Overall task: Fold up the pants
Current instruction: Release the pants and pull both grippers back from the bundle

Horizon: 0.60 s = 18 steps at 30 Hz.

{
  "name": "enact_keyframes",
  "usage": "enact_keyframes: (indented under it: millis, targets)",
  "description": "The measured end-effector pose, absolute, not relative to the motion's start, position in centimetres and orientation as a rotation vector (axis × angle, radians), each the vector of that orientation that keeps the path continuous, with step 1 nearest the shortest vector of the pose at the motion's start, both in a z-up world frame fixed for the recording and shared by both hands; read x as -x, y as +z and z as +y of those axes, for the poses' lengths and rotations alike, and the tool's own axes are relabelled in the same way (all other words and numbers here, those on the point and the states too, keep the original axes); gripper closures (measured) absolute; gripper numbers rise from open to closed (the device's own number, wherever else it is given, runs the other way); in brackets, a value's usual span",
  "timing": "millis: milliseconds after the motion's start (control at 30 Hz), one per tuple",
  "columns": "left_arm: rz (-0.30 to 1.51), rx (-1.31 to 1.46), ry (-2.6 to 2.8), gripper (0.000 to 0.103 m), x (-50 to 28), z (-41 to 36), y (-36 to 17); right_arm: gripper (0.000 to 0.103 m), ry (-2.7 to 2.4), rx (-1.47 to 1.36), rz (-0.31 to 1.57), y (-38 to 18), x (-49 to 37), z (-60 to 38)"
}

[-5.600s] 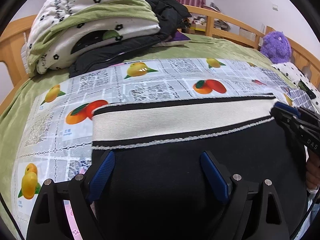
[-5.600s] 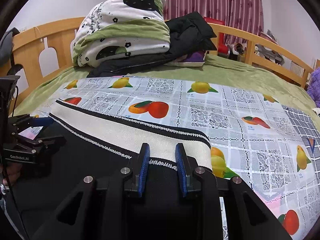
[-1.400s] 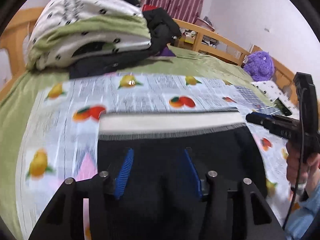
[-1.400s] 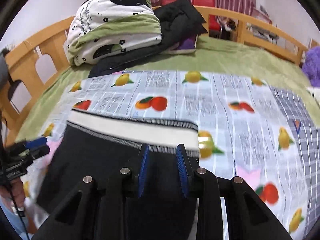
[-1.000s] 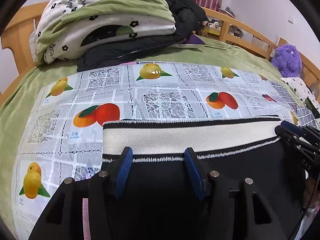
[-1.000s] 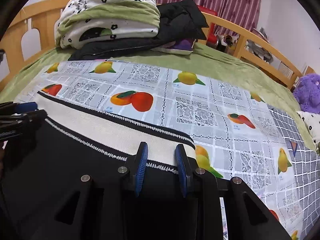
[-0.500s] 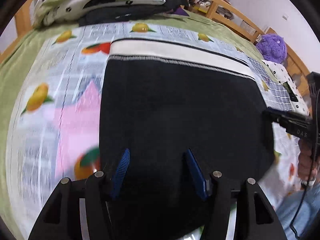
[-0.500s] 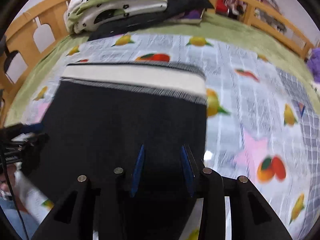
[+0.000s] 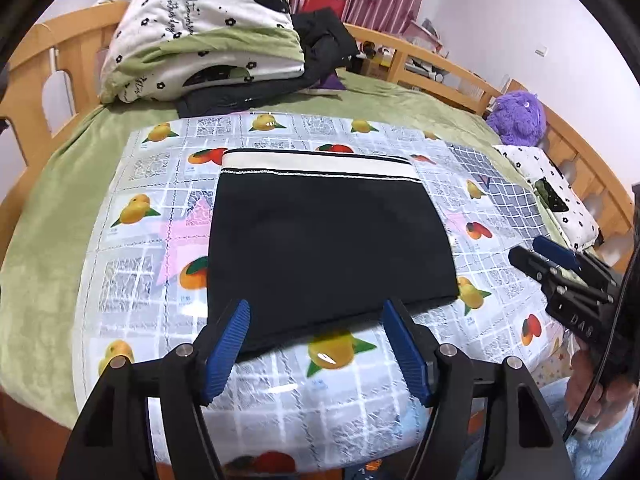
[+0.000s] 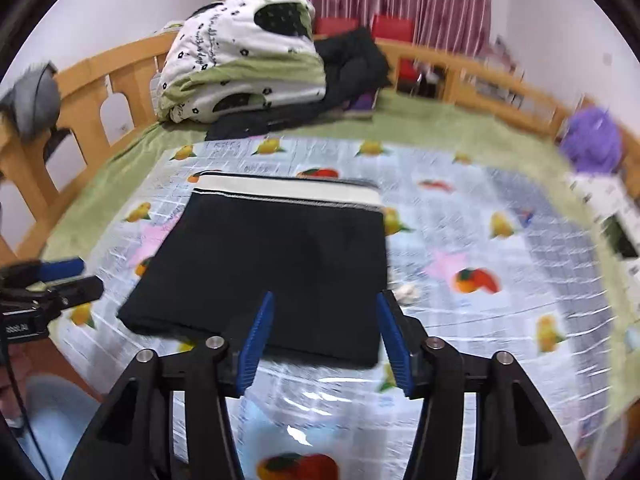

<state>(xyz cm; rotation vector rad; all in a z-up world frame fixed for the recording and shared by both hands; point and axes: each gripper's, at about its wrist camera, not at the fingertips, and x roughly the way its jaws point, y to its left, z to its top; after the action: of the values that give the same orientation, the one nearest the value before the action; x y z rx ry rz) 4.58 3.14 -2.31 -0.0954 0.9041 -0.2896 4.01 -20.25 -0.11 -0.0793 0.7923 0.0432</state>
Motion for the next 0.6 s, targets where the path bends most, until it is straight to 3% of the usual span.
enact_keyframes:
  millis: [33, 100, 167, 300, 600]
  targets:
    - [0.889, 0.101, -0.286, 0.036, -4.1, 3.2, -2.1, 0.047, 0.037, 0.075, 0.798, -0.1, -3.8, -20.6]
    - [0.82, 0.079, -0.243, 0.036, -2.7, 3.2, -1.2, 0.029, 0.037, 0.037, 0.814, -0.2, -2.4, -21.2]
    - [0.76, 0.065, -0.186, 0.03, -1.5, 3.6, -0.3, 0.02, 0.02, 0.01, 0.792, 0.0, -1.4, -21.7]
    - [0.725, 0.1, -0.187, 0.028, -0.3, 3.9, 0.7, 0.008, -0.019, -0.011, 0.708, 1.4, 0.4, -22.1]
    - [0.647, -0.016, -0.137, 0.028, 2.1, 1.5, 1.5, 0.004, -0.027, 0.033, 0.733, 1.2, 0.6, -21.5]
